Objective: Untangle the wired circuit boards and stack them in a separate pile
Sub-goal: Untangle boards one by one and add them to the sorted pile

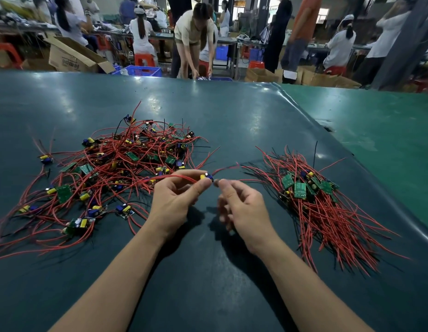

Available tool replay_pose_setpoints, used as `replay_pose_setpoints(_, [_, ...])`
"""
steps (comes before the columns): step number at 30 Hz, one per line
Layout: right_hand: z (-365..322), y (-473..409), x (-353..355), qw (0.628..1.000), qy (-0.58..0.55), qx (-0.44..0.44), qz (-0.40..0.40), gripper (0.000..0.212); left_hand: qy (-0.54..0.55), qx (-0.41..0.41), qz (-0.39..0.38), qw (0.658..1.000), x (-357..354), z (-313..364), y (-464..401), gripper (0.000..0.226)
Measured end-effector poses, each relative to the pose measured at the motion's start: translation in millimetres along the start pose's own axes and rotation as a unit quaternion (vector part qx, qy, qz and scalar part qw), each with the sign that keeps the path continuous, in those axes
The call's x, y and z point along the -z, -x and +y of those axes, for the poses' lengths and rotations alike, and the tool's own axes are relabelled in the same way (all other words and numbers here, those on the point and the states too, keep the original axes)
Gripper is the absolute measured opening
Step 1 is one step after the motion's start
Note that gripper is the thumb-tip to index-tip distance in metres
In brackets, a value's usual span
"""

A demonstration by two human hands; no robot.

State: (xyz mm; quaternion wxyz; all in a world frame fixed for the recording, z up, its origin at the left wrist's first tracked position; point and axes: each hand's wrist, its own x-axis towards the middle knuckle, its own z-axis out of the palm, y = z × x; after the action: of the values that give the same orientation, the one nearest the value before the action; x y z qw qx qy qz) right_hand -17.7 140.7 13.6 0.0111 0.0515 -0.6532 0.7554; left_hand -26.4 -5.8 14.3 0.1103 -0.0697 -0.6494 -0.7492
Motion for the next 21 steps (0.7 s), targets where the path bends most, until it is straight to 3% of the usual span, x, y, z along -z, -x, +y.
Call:
replay_pose_setpoints(3, [-4.3, -3.2, 0.7, 0.998, -0.053, -0.016, -0.028, 0.026, -0.038, -0.007, -0.062, 0.997, -1.2, 1.8, 2.0, 0.018])
replay_pose_setpoints(8, [-3.9, -6.3, 5.1, 0.999, -0.041, -0.007, 0.022, 0.019, -0.054, 0.019, -0.086, 0.995, -1.7, 4.5, 4.4, 0.018])
replay_pose_setpoints(15, [-7.0, -21.8, 19.0, 0.979, -0.046, 0.052, 0.192, 0.019, -0.007, 0.019, -0.066, 0.998, -4.3, 8.2, 5.5, 0.024])
replay_pose_setpoints(21, [-3.8, -26.1, 27.2, 0.960, -0.018, 0.097, 0.261, 0.030, 0.003, 0.013, -0.067, 0.998, -4.3, 11.9, 6.4, 0.020])
